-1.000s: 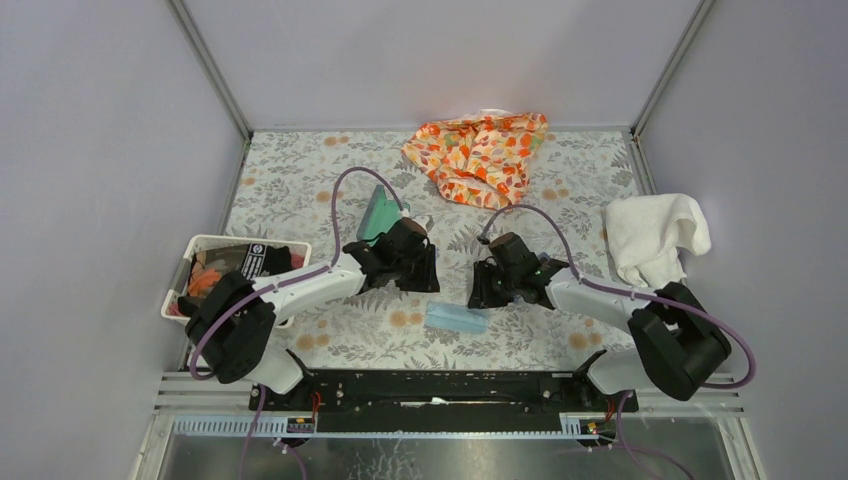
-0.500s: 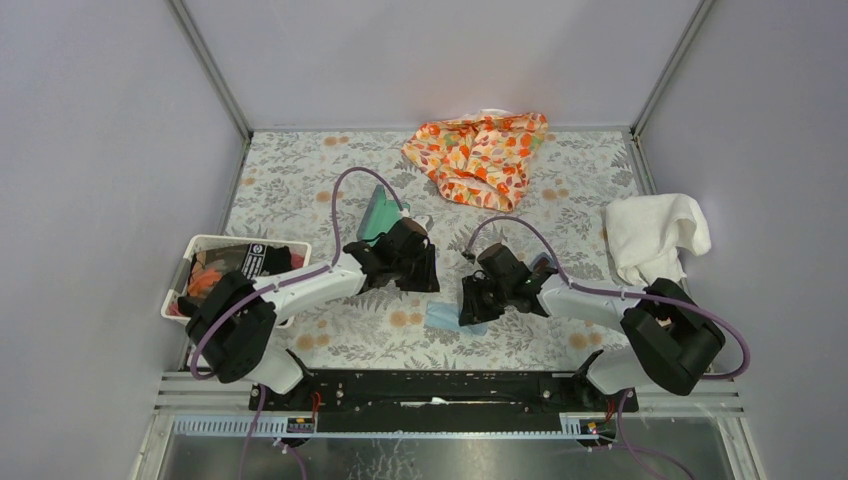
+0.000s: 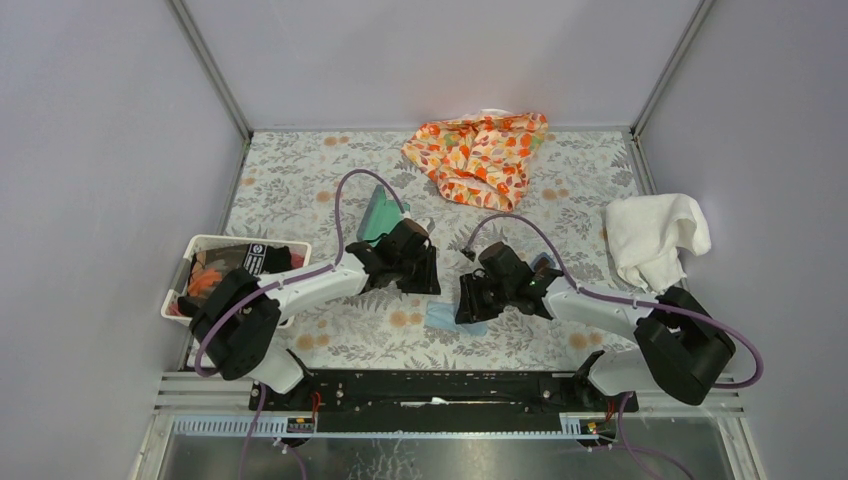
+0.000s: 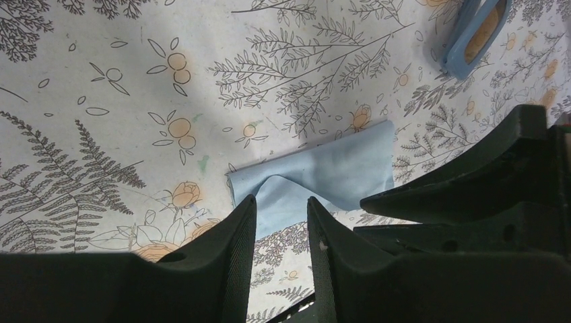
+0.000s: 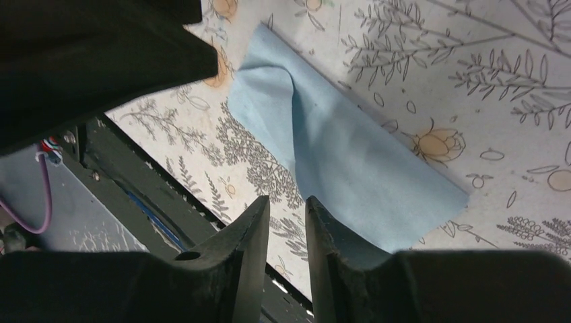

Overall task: Organize the sunglasses
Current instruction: Fold the glasses cleaning cloth at the center of the board.

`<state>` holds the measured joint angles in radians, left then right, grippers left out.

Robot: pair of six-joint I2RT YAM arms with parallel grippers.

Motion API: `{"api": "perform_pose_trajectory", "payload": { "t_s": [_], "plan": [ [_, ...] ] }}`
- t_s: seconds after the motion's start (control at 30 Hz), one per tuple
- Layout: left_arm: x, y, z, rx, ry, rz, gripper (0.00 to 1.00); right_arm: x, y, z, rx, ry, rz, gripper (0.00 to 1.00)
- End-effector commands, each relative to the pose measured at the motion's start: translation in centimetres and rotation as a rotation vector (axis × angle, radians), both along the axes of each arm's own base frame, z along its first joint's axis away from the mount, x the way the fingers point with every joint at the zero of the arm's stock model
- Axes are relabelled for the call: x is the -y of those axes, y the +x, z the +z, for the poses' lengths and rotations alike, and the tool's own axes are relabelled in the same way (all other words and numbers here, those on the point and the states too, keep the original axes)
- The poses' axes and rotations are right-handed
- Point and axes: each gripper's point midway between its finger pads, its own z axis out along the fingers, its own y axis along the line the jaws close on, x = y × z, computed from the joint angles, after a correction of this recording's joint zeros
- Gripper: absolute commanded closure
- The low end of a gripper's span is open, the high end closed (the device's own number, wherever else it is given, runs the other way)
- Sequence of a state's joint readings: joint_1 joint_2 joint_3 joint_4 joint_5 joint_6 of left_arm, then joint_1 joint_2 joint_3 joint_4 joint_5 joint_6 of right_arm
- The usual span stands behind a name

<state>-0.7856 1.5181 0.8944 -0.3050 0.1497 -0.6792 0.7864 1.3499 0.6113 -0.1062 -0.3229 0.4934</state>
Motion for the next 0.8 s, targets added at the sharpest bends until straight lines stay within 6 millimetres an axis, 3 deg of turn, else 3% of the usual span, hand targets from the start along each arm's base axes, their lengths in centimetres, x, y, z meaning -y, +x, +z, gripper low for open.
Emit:
{"api": "perform_pose_trajectory", "payload": {
  "t_s": [0.0,0.13,0.2,0.53,0.77],
  "plan": [
    [-0.1,0.0,0.1,0.015,-0.001,0.015,0.62,-1.8,2.4,2.0,0.071,0.061,-0.066,0.66],
    [-1.2,0.4,0.6,0.036,0.017,0.046,0.62,-2.3,3.3,0.9,0.045,0.035,-0.118,0.68],
    [-1.6,0.6,0.9,0.044,0.021,0.058,0.62,-3.4,3.5,0.9,0.037,0.073,-0.096,0.68],
    [-4.7,1.7,1.5,0.057,0.024,0.137,0.62,-8.1,1.4,1.2,0.012,0.12,0.06,0.7],
    [-4.9,2.0,1.5,0.057,0.025,0.144,0.62,-7.6,1.7,1.7,0.056,0.083,0.062,0.67]
  ]
}}
